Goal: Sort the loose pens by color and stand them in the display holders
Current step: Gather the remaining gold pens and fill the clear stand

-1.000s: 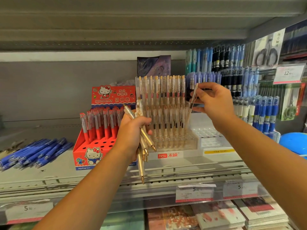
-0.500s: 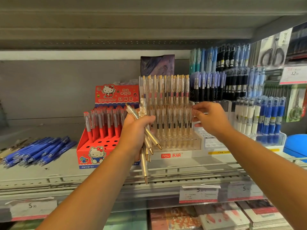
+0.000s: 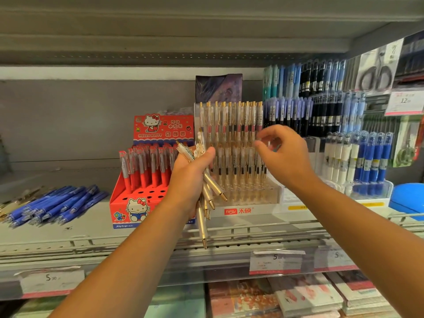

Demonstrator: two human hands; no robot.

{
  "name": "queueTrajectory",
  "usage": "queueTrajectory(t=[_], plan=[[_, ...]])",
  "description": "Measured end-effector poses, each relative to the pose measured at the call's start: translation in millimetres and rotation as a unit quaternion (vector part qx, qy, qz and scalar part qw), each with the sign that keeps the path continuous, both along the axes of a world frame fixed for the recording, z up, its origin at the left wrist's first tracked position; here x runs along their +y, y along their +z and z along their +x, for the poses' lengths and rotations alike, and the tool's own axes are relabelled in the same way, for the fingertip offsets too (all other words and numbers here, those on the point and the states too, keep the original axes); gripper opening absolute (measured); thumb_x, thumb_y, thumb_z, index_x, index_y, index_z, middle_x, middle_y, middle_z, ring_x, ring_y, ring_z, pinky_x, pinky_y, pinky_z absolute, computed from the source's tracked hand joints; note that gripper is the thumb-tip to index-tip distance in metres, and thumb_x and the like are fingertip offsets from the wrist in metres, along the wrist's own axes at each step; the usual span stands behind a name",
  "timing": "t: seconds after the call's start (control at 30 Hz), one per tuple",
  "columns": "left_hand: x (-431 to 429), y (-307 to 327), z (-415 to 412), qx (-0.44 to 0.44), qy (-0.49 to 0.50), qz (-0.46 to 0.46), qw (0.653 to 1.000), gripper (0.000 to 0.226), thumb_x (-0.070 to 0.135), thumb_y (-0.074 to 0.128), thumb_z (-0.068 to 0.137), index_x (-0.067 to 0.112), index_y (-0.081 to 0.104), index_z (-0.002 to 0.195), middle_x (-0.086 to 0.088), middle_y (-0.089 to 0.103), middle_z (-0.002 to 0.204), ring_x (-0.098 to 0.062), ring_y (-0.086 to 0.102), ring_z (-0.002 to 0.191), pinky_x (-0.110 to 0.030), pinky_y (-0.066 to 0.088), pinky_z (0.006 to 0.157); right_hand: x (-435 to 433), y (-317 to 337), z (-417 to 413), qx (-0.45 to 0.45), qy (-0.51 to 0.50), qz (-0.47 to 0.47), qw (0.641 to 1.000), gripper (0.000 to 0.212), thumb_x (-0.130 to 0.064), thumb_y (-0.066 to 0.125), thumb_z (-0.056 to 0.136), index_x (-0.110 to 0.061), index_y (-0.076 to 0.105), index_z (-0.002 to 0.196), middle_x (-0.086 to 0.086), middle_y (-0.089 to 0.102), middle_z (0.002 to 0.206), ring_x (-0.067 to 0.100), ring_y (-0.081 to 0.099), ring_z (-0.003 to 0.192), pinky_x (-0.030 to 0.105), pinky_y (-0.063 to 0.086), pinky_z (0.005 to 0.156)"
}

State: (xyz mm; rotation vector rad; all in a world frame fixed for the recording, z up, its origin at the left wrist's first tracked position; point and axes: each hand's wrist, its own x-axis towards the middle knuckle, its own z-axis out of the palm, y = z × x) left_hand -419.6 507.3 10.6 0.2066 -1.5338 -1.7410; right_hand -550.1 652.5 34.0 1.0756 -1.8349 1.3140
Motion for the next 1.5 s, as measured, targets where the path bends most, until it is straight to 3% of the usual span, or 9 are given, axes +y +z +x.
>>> queueTrajectory(t=[0.1, 0.2, 0.3, 0.57, 0.83, 1.0, 1.23, 1.33, 1.5], plan=[[1, 1, 2, 0.003, 0.008, -0.01, 1.0, 0.031, 0.026, 0.073, 0.086, 0.018, 0.061, 0.114, 0.002, 0.073, 0.101, -0.018, 0.07, 0.099, -0.046, 0.054, 0.092, -9, 14, 37, -0.044, 0.209, 0.085, 0.973, 0.008, -0.022, 0.072, 0.085, -0.016, 0.068, 0.089, -0.005, 0.068, 0.081, 0.006, 0.064, 0.074, 0.019, 0.054, 0.068], [2, 1, 2, 0.022, -0.012, 0.026, 0.999, 0.029, 0.011, 0.07, 0.086, 0.003, 0.052, 0.107, -0.012, 0.071, 0.09, -0.022, 0.073, 0.075, -0.037, 0.059, 0.061, -17, 16, 61, -0.08, 0.294, 0.183, 0.935, 0.021, -0.02, 0.081, 0.077, -0.013, 0.066, 0.09, 0.002, 0.071, 0.083, 0.011, 0.069, 0.072, 0.025, 0.059, 0.068], [3, 1, 4, 0.032, -0.022, 0.047, 0.998, 0.027, 0.008, 0.069, 0.087, 0.001, 0.05, 0.105, -0.013, 0.069, 0.077, -0.027, 0.071, 0.066, -0.037, 0.056, 0.05, -22, 13, 69, -0.117, 0.298, 0.198, 0.926, 0.03, -0.011, 0.084, 0.072, -0.005, 0.063, 0.092, 0.01, 0.07, 0.084, 0.012, 0.068, 0.067, 0.032, 0.061, 0.067], [9, 6, 11, 0.004, -0.034, 0.024, 0.999, 0.087, 0.071, 0.069, 0.053, 0.016, 0.054, 0.119, -0.018, 0.069, 0.105, -0.034, 0.073, 0.078, -0.04, 0.057, 0.052, -20, 14, 67, -0.206, 0.274, 0.196, 0.919, 0.032, -0.001, 0.078, 0.078, -0.012, 0.058, 0.101, 0.012, 0.071, 0.084, 0.025, 0.073, 0.071, 0.036, 0.062, 0.062], [2, 4, 10, 0.031, -0.019, 0.048, 0.998, 0.014, 0.017, 0.067, 0.092, 0.018, 0.057, 0.102, -0.003, 0.066, 0.067, -0.013, 0.051, 0.04, -0.022, 0.043, 0.038, -15, 8, 56, -0.293, 0.294, 0.131, 0.901, 0.038, 0.006, 0.061, 0.088, -0.014, 0.053, 0.119, 0.011, 0.061, 0.086, 0.031, 0.074, 0.079, 0.039, 0.062, 0.067], [-11, 3, 14, 0.052, 0.003, 0.055, 0.997, 0.012, 0.017, 0.066, 0.093, 0.02, 0.055, 0.096, 0.003, 0.064, 0.063, -0.015, 0.05, 0.044, -0.024, 0.04, 0.039, -19, 10, 52, -0.298, 0.27, 0.108, 0.909, 0.026, -0.001, 0.055, 0.093, -0.015, 0.049, 0.115, 0.016, 0.06, 0.109, 0.024, 0.074, 0.073, 0.039, 0.062, 0.063], [-20, 0, 23, 0.06, 0.019, 0.057, 0.996, 0.015, 0.017, 0.065, 0.093, 0.021, 0.051, 0.092, 0.004, 0.055, 0.055, -0.015, 0.049, 0.043, -0.024, 0.04, 0.038, -45, 7, 46, -0.228, 0.204, 0.093, 0.947, 0.012, -0.015, 0.06, 0.096, -0.005, 0.056, 0.103, 0.025, 0.068, 0.095, 0.035, 0.071, 0.085, 0.052, 0.058, 0.079], [-18, -1, 22, 0.058, 0.028, 0.051, 0.997, 0.014, 0.017, 0.066, 0.093, 0.021, 0.052, 0.093, 0.004, 0.056, 0.055, -0.016, 0.05, 0.042, -0.024, 0.04, 0.038, -56, 4, 44, -0.159, 0.158, 0.093, 0.97, 0.004, -0.017, 0.064, 0.093, -0.016, 0.061, 0.096, 0.008, 0.069, 0.09, 0.025, 0.069, 0.085, 0.046, 0.059, 0.08], [-18, -3, 22, 0.056, 0.045, 0.044, 0.996, 0.012, 0.021, 0.067, 0.092, 0.023, 0.055, 0.092, 0.003, 0.058, 0.064, -0.015, 0.052, 0.045, -0.024, 0.042, 0.04, -70, -7, 36, -0.095, 0.12, 0.062, 0.986, 0.044, -0.016, 0.066, 0.091, -0.025, 0.046, 0.13, -0.013, 0.058, 0.093, 0.01, 0.065, 0.084, 0.038, 0.059, 0.078]])
